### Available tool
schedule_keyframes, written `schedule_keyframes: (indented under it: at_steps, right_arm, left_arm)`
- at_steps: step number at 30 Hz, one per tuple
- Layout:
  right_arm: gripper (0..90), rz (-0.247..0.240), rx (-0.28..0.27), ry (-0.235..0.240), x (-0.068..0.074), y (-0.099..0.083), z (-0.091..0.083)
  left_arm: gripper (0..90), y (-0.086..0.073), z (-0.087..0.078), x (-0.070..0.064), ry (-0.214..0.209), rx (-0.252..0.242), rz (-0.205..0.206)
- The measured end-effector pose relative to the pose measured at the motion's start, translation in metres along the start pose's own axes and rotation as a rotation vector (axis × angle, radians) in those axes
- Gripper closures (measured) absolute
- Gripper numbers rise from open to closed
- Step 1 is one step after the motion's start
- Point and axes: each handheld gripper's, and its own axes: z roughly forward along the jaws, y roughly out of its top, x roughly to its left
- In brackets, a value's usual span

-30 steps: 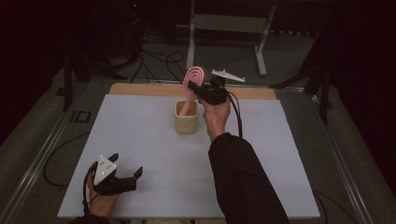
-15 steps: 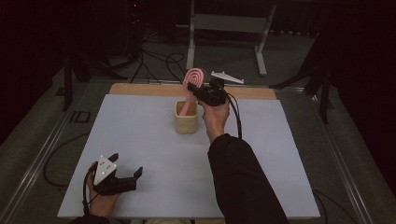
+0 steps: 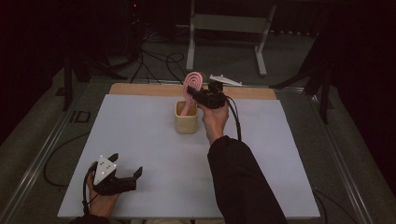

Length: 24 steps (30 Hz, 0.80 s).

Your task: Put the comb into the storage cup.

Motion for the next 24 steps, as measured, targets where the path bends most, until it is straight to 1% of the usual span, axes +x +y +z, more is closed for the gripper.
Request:
schedule_keyframes:
  at_steps: [24]
  right_arm:
    - [62.0, 0.004, 0.042, 0.005, -0.003, -0.017, 0.009]
  left_arm:
    - [0.2, 0.0, 0.001, 0.0, -0.001, 0.003, 0.001]
